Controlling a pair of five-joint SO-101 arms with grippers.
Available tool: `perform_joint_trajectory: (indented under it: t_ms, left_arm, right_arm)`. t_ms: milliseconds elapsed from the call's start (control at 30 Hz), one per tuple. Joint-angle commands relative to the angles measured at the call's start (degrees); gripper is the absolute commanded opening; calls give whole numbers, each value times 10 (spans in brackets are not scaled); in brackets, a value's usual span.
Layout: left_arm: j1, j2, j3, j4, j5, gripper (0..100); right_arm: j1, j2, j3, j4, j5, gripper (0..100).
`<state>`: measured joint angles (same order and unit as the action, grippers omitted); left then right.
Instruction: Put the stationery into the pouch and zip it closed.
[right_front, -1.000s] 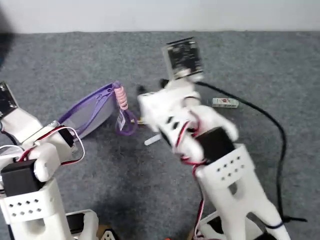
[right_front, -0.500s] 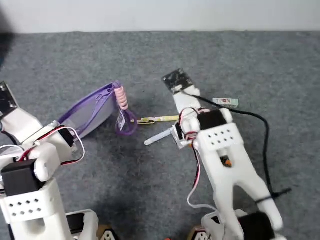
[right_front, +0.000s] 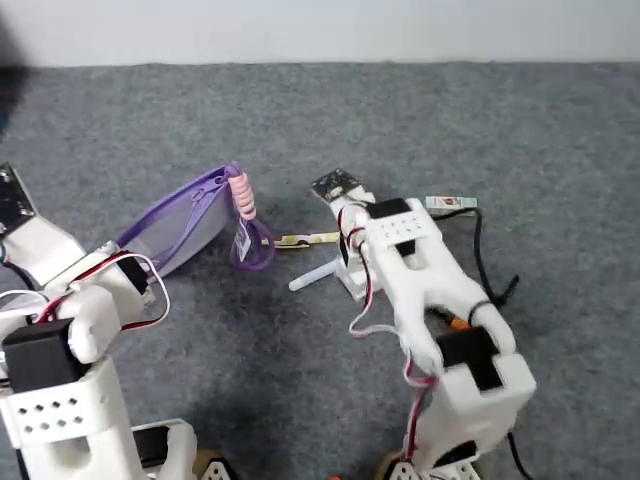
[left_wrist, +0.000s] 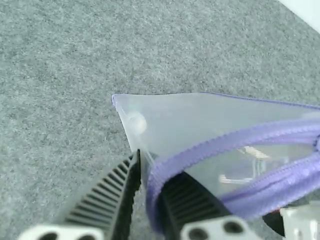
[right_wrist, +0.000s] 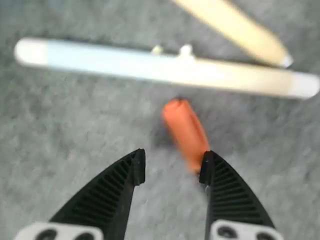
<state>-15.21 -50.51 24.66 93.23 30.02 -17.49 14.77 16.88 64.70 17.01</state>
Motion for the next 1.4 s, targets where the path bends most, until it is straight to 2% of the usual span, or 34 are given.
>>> perform_joint_trajectory:
  t_ms: [0, 167, 333, 400, 533, 633, 900, 1033, 1200, 1367]
  left_arm:
    - [-6, 9, -1, -4, 8, 14]
    - [-6, 9, -1, -4, 8, 14]
    - [-5, 9, -1, -5, 8, 14]
    - [-5, 9, -1, -5, 8, 14]
    - [-5, 9, 0, -5, 8, 14]
    - [-5, 9, 0, -5, 8, 14]
    - [-4, 9, 12, -9, 8, 14]
    - [-2, 9, 11, -10, 8, 14]
    - [-3, 9, 11, -10, 8, 14]
    - [-4, 9, 11, -10, 8, 14]
  right_arm:
    - [30, 53, -58, -7, 20, 188]
    - [61, 102, -99, -7, 73, 178]
    - [65, 102, -104, -7, 91, 1]
    - [65, 91, -104, -3, 91, 32]
    - [64, 34, -101, 0, 90, 10]
    - [60, -33, -101, 44, 88, 8]
    - [12, -279, -101, 160, 11, 8]
    - [-30, -392, -101, 185, -50, 8]
    - [-105, -502, -104, 167, -149, 8]
    - [-209, -573, -104, 61, -231, 8]
